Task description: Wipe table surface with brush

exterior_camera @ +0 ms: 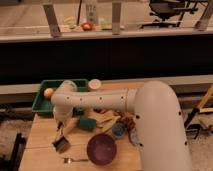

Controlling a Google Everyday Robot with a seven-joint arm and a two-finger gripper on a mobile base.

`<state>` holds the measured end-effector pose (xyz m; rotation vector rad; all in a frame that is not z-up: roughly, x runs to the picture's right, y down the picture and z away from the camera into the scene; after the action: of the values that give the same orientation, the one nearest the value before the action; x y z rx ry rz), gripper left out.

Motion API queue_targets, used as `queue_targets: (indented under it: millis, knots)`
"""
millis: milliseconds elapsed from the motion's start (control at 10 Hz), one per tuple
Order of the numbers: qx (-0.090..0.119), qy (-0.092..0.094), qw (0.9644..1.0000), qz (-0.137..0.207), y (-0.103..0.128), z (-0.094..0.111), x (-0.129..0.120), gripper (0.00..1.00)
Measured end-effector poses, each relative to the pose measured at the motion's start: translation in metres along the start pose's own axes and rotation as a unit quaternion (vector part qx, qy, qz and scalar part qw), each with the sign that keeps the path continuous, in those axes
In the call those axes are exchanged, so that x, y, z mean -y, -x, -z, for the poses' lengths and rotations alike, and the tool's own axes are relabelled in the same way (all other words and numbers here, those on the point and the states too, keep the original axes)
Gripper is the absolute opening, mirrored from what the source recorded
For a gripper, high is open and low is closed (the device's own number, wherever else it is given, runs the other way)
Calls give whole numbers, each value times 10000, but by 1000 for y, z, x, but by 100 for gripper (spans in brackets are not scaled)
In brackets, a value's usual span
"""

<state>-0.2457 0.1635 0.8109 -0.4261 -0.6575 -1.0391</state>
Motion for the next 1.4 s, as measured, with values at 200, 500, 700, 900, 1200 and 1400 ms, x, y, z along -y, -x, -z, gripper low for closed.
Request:
queue_targets:
  millis: [200, 500, 700, 900, 1200, 1400]
  knots:
    - [-109, -81, 9998, 108, -9, 7, 20, 0]
    - [-121, -205, 9986, 464, -3, 2, 69, 0]
    - [-47, -323, 9965, 772, 5, 0, 92, 0]
    - [110, -378, 9929, 1120, 25, -5, 107, 0]
    - [536, -290, 9859, 1559, 68, -21, 90, 0]
    - [777, -222, 9841, 1582, 81, -34, 71, 0]
